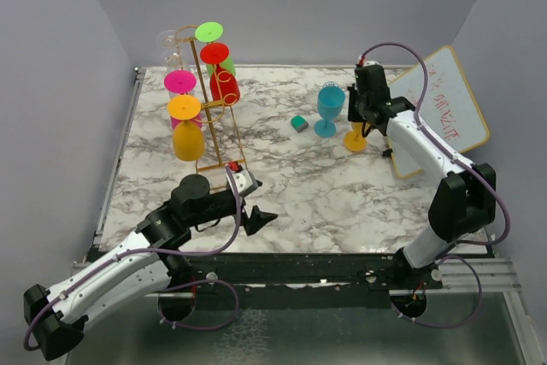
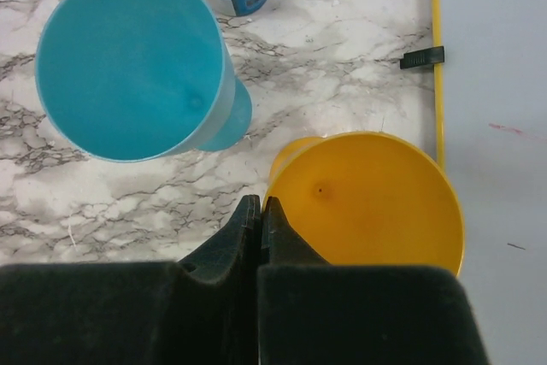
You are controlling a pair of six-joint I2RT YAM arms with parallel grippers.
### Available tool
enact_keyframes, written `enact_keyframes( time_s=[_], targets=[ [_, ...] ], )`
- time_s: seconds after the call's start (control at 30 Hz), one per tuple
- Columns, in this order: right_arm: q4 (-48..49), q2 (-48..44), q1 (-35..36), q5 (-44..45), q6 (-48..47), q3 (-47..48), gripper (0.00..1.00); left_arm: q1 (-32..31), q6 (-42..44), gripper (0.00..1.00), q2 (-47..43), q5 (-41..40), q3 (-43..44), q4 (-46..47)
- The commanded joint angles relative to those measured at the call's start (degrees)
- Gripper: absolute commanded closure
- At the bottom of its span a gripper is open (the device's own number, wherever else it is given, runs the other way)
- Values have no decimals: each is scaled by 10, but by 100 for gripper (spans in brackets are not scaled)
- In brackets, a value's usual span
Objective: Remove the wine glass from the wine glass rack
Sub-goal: Place the wine glass at the center of the board.
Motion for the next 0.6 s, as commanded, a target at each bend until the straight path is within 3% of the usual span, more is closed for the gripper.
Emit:
enact_keyframes(
  time_s=[0.0, 0.33, 0.57],
  targets=[
    [-3, 23, 4, 19, -10, 29, 99, 1, 13, 1, -19, -33, -8, -11],
    [-15, 55, 4, 20, -22, 64, 97, 0, 8, 1, 3, -55, -4, -23],
    [-29, 67, 4, 6, -29, 70, 82, 1, 0, 1, 15, -55, 1, -30]
  ],
)
